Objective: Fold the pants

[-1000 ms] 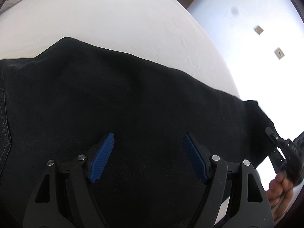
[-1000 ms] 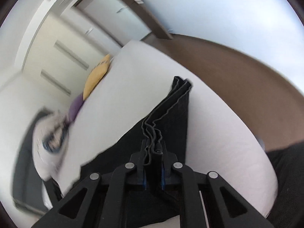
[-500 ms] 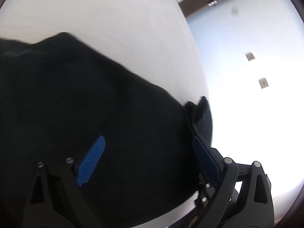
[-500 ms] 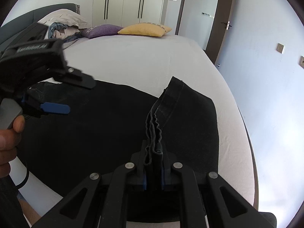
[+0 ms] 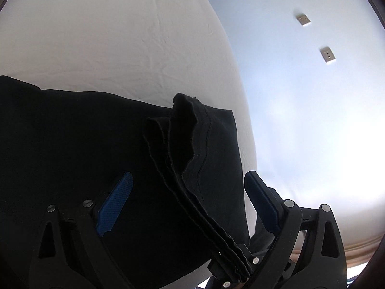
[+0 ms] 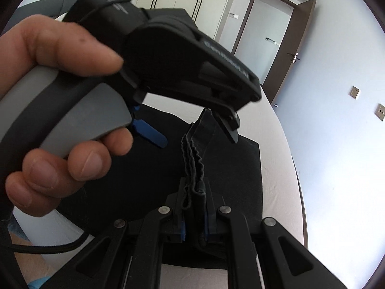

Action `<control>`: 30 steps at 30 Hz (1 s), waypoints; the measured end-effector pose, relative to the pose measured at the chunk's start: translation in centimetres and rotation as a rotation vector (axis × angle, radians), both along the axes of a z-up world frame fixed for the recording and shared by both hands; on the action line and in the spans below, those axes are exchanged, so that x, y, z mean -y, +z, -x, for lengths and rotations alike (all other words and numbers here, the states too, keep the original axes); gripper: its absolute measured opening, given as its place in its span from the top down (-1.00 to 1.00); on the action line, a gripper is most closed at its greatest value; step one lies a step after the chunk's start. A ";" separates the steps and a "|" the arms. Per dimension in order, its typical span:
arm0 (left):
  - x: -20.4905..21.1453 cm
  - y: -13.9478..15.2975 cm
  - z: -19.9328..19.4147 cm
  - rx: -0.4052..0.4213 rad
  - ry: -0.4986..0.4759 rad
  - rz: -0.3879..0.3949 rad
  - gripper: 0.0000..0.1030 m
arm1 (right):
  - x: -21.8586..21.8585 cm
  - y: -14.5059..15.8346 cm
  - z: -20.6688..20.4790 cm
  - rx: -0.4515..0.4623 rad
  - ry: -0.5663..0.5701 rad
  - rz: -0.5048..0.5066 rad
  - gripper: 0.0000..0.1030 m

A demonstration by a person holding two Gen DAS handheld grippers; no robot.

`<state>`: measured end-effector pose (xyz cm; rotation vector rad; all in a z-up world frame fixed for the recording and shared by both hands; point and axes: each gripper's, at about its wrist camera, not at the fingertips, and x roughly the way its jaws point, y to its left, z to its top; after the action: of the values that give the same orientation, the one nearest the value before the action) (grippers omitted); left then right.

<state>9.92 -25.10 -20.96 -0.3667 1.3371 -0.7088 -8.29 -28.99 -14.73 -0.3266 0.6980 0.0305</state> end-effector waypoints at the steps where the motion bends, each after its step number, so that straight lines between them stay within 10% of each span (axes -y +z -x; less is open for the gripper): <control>1: 0.2 0.0 -0.2 0.003 0.003 0.000 -0.74 | -0.1 0.1 0.1 0.002 0.004 0.002 0.78; 4: 1.3 -0.1 -0.6 -0.001 -0.006 0.001 0.32 | -0.5 0.4 0.4 0.005 0.012 0.005 0.78; 7: 1.2 0.2 -0.5 0.024 -0.025 -0.015 0.58 | -0.5 0.5 0.8 0.002 0.028 0.011 0.78; 30: -12.2 0.9 -2.2 0.096 0.001 -0.132 0.82 | -10.5 -1.0 -0.2 -0.066 0.369 0.045 0.78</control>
<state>12.08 -12.95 -20.11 -0.2248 1.2851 -0.6255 -8.11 -18.49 -15.68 -0.4966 0.6973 0.3782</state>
